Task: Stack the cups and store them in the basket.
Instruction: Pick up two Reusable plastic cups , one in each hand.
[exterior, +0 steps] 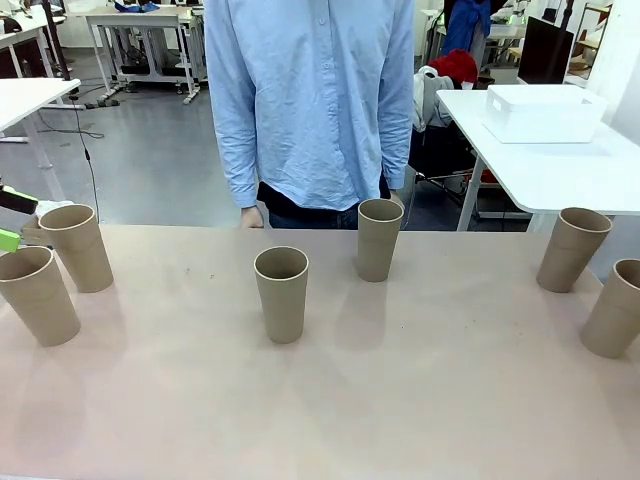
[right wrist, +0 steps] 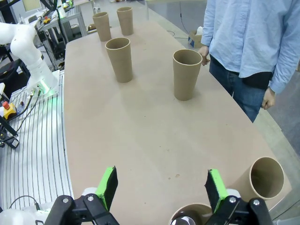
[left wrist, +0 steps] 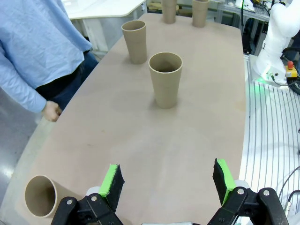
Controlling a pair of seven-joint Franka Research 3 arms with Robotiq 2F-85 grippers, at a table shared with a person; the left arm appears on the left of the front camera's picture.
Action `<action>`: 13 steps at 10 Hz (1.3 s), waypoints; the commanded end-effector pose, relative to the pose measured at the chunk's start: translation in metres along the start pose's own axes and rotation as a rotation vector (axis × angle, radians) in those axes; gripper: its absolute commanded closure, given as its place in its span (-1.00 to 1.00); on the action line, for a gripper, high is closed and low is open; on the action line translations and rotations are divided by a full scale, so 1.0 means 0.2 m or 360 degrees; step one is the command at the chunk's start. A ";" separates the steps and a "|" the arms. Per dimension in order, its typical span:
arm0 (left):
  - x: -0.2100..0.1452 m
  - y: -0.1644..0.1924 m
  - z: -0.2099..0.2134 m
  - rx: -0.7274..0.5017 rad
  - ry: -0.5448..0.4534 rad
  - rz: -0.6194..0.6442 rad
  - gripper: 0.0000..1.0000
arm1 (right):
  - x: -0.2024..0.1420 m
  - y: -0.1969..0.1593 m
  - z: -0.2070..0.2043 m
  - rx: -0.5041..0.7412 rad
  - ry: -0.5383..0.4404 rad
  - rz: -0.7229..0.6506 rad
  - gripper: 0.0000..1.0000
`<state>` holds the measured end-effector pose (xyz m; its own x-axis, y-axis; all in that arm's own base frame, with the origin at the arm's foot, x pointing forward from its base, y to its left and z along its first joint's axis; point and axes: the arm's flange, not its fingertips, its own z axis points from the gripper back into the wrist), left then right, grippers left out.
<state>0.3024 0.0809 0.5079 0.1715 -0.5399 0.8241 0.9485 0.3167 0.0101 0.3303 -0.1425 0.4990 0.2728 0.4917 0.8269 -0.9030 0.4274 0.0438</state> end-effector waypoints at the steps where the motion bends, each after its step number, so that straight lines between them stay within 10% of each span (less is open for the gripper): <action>1: 0.01 0.00 0.00 -0.0005 -0.0032 -0.0013 -1.00 | 0.00 -0.01 0.00 0.0000 -0.0049 0.0037 -1.00; 8: 0.00 0.00 0.00 0.0000 0.0000 0.0000 -1.00 | 0.00 0.00 0.00 0.0000 0.0000 0.0000 -1.00; 13: -0.04 0.30 0.30 -0.0173 -0.0132 -0.0152 -1.00 | 0.00 -0.42 0.21 0.0298 -0.0311 0.0038 -1.00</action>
<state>0.3301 0.1322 0.5377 0.1160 -0.5182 0.8473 0.9725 0.2329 0.0093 0.3750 -0.1861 0.5208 0.2424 0.3897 0.8885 -0.9410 0.3174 0.1175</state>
